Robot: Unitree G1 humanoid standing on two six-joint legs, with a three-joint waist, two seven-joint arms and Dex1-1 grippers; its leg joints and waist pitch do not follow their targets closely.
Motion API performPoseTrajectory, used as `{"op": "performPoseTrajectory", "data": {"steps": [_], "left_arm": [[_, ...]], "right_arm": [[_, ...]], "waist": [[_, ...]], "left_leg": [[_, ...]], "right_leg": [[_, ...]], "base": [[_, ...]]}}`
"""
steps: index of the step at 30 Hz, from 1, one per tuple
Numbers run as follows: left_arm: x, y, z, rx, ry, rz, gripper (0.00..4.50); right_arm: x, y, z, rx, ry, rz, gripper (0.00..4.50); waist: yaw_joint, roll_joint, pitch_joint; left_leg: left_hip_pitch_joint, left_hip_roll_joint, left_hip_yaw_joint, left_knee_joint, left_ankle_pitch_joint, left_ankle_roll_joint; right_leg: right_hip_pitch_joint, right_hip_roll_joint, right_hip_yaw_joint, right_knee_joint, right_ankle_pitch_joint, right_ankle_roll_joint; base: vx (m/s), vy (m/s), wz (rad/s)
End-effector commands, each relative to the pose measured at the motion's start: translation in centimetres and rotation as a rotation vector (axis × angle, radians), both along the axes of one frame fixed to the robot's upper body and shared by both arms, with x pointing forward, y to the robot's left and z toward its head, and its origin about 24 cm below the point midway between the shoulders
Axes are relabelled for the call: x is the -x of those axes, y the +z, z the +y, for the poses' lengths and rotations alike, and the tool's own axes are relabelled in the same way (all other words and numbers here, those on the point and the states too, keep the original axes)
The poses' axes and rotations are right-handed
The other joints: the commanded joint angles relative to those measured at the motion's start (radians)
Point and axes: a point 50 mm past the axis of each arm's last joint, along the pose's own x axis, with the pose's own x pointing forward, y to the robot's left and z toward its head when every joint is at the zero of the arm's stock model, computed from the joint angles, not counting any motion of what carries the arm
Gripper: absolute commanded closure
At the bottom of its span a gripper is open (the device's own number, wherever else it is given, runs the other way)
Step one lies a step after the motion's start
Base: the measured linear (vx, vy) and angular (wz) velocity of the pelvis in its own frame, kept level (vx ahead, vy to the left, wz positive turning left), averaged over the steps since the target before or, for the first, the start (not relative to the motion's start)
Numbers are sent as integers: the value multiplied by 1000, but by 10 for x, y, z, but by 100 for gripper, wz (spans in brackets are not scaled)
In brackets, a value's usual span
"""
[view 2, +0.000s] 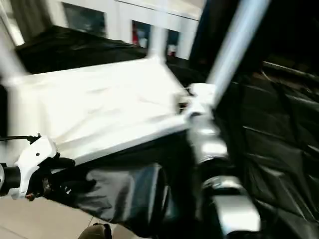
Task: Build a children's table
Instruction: Rotate leg to tighten
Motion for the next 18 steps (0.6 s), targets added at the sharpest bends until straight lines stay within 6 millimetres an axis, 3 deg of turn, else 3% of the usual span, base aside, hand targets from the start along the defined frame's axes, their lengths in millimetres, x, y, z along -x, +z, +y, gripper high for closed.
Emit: {"op": "performPoseTrajectory", "data": {"steps": [1,4,5,10,12,13,14,18], "left_arm": [[0,-2,2,-38,16,-14,5],[-2,-1,2,-38,19,-39,1],[-2,2,-2,-3,-24,-81,1],[6,4,-10,80,-92,-92,1],[16,4,-8,123,-108,-67,1],[17,4,-8,127,-107,-64,1],[21,6,-1,134,-91,-84,1],[32,11,25,194,21,-192,1]], "right_arm": [[0,9,-36,4,-141,-26,128],[0,10,-46,24,-165,-30,128],[1,11,-61,44,-205,-25,128],[3,12,-73,56,-212,-23,128],[3,12,-70,71,-126,-33,128],[3,12,-69,75,-113,-34,128],[5,10,-63,100,-33,-43,128],[21,0,-41,180,216,-69,128]], "waist": [[-12,15,-72],[-7,14,-73],[-7,10,-73],[-7,12,-75],[-10,9,-75],[-12,14,-77],[-22,12,-76],[-29,15,-72]], "left_leg": [[45,23,-6,-65,-306,-71],[40,24,-8,-63,-299,-68],[38,23,-8,-63,-300,-67],[33,23,-11,-59,-326,-70],[29,22,-11,-58,-331,-63],[29,22,-12,-58,-334,-62],[27,23,-13,-58,-356,-55],[24,28,-16,-62,-377,-54]], "right_leg": [[18,-28,32,-66,-222,-113],[21,-31,31,-65,-239,-109],[22,-29,30,-66,-245,-106],[22,-31,28,-65,-260,-113],[24,-30,28,-63,-255,-117],[25,-30,28,-62,-254,-119],[24,-28,26,-66,-263,-123],[26,-26,27,-73,-274,-119]], "base": [[0,0,0],[0,0,0],[0,0,0],[0,0,0],[0,0,0],[0,0,0],[0,0,0],[0,0,0]]}}
